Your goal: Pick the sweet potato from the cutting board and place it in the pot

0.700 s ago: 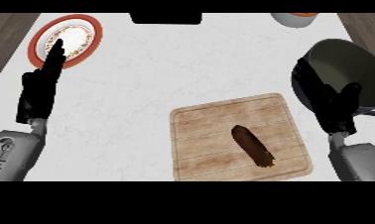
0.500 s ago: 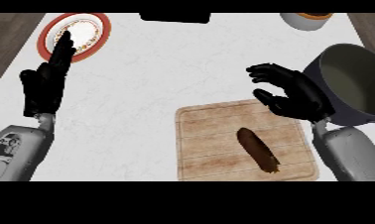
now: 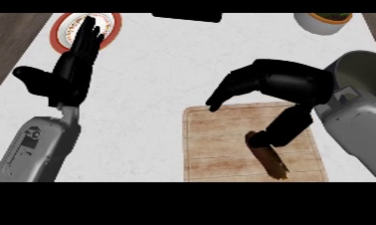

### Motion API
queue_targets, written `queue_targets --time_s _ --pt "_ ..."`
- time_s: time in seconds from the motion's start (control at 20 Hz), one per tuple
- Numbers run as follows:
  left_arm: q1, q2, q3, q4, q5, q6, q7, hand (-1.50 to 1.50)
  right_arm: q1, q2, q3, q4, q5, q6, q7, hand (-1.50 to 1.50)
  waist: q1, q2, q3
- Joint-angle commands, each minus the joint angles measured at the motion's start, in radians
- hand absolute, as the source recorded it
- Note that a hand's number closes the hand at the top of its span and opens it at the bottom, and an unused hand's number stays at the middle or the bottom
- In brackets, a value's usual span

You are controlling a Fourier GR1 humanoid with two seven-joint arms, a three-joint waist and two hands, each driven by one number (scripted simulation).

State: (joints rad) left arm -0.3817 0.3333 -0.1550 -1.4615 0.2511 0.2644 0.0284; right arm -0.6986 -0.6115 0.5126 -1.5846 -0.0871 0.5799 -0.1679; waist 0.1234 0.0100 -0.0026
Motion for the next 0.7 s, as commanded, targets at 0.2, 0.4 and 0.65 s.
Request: queue_targets --time_s 0.2,0.4,0.65 --pt "0.012 -0.012 0.042 -0.014 0.042 -0.014 -0.020 0.00 -0.188 -0.133 0.090 0.014 0.245 0.235 -0.436 -1.50 -0.045 0.008 0.005" --pt "0.070 0.010 0.072 -0.007 0.061 -0.049 -0.059 0.00 -0.252 -0.168 0.221 -0.012 0.414 0.190 -0.452 -1.50 -0.053 0.002 0.002" --pt "0.057 0.019 0.089 -0.022 0.056 -0.032 -0.013 0.00 -0.320 -0.193 0.338 -0.030 0.546 0.143 -0.511 -1.50 -0.085 -0.005 0.002"
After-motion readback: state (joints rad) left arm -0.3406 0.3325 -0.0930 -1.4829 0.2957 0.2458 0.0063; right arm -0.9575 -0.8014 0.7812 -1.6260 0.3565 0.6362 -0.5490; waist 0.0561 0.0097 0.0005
